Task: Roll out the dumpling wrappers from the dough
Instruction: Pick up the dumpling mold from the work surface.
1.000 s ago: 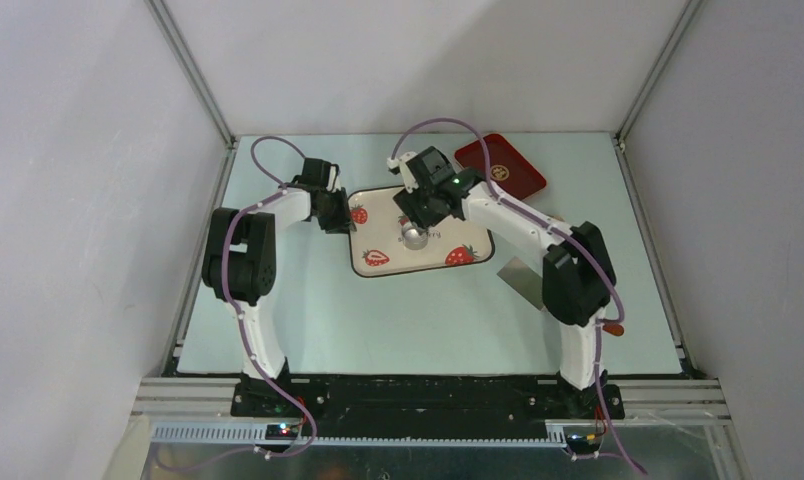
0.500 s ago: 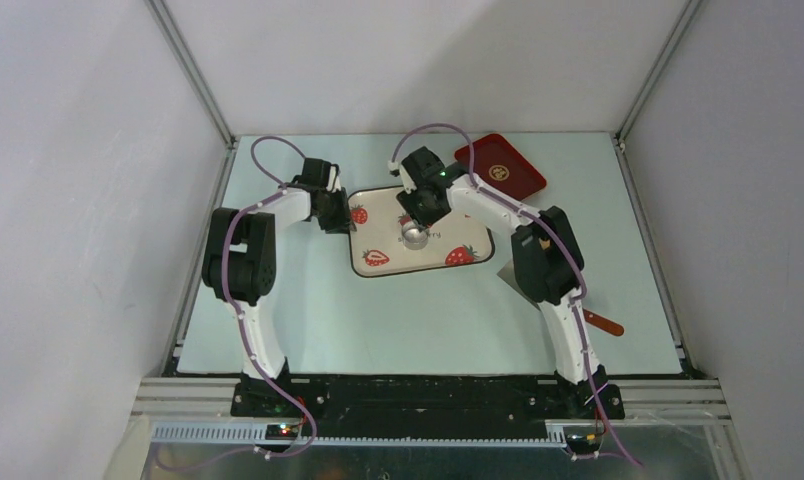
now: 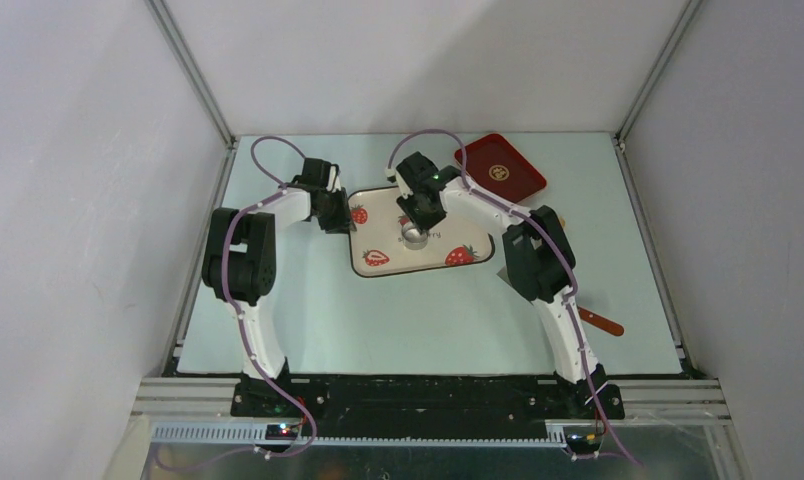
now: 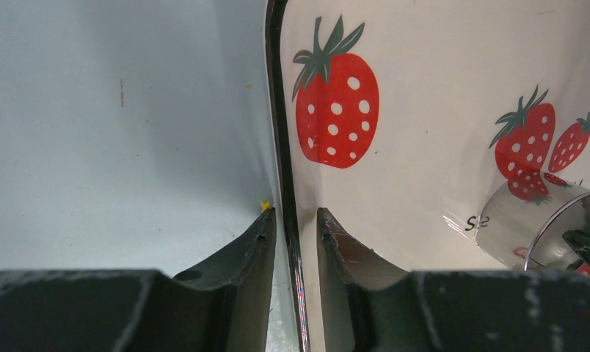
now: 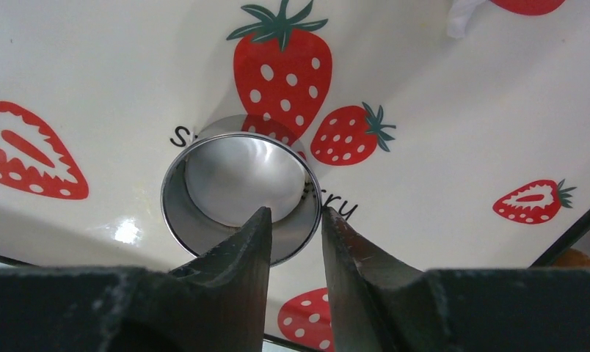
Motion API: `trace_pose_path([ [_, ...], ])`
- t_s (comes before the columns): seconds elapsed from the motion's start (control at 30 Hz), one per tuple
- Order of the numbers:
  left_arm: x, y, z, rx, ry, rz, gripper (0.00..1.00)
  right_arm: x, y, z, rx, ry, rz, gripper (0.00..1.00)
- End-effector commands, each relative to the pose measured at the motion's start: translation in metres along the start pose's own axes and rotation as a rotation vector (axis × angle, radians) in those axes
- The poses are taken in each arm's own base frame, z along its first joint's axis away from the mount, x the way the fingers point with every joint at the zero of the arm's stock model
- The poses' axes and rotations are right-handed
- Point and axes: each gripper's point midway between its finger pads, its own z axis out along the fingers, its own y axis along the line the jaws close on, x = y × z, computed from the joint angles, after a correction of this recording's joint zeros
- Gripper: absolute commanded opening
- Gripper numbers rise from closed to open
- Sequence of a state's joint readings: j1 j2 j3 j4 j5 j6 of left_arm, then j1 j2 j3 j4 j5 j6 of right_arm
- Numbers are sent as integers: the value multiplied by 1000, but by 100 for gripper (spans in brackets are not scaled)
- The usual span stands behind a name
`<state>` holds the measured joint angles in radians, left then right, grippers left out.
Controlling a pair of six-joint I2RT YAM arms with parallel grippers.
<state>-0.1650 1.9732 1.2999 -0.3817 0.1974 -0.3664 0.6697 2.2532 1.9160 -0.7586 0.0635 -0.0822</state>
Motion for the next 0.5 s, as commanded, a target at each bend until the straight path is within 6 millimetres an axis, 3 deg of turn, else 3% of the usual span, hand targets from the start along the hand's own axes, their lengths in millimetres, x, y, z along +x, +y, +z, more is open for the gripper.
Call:
trace_pose_path([
  [0.0,12,12,3,-42,43,-8,33,-15,-3,-7,4,-33,8,33],
  [0.27,12,12,3,-42,44,-8,33,-19,-2,-10,0,-37,12,1],
  [0.47,12,12,3,-42,43,-7,33,-27,-5,-24,0,-58,17,0],
])
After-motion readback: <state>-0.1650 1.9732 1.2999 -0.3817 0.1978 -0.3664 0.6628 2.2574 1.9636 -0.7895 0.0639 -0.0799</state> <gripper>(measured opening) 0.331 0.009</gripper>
